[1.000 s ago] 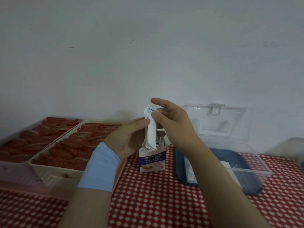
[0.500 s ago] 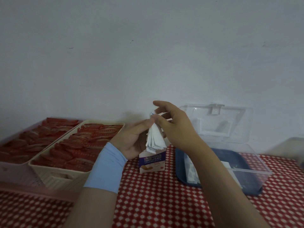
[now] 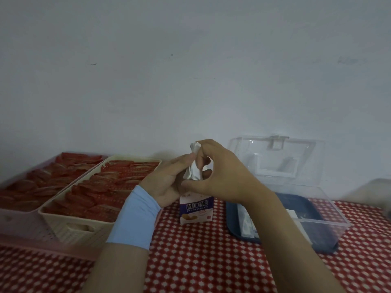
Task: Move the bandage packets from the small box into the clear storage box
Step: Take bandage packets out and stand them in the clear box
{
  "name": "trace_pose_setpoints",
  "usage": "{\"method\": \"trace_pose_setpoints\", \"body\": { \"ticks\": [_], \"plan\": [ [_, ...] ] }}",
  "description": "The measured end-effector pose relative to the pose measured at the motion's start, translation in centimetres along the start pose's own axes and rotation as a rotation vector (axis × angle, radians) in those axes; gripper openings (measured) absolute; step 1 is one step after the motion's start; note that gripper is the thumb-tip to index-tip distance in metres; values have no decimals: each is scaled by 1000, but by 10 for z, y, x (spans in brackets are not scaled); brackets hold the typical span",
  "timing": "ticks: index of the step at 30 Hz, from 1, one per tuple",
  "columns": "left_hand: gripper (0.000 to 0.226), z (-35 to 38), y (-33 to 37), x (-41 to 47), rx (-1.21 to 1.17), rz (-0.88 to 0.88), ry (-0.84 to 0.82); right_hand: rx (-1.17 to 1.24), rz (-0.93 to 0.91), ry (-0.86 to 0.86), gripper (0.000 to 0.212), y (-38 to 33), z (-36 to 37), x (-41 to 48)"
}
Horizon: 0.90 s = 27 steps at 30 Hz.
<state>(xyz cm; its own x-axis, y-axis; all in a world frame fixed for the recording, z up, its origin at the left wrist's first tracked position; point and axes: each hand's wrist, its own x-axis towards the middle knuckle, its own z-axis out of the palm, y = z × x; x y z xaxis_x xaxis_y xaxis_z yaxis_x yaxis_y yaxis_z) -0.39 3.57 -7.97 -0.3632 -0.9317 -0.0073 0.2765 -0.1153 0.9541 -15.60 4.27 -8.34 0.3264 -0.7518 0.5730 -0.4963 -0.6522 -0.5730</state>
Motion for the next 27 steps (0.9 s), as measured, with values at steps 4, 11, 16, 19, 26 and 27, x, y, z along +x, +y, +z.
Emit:
{"method": "trace_pose_setpoints", "body": {
  "ticks": [4, 11, 16, 19, 26, 27],
  "plan": [
    [35, -2, -3, 1, 54, 31, -29, -35, 33, -17, 56, 0, -2, 0],
    [55, -10, -6, 6, 113, 47, -61, -10, 6, 25, 56, 1, 1, 0],
    [47, -13, -10, 10, 112, 66, -75, 14, 62, -19, 65, 1, 1, -1],
    [49, -15, -12, 11, 140, 77, -107, 19, 113, -57, 62, 1, -1, -1],
    [71, -24, -15, 13, -105, 26, -299, 546, 324, 3, 26, 5, -22, 1],
    [72, -25, -16, 14, -109, 25, -330, 550, 338, -7, 34, 6, -23, 1]
  ]
}}
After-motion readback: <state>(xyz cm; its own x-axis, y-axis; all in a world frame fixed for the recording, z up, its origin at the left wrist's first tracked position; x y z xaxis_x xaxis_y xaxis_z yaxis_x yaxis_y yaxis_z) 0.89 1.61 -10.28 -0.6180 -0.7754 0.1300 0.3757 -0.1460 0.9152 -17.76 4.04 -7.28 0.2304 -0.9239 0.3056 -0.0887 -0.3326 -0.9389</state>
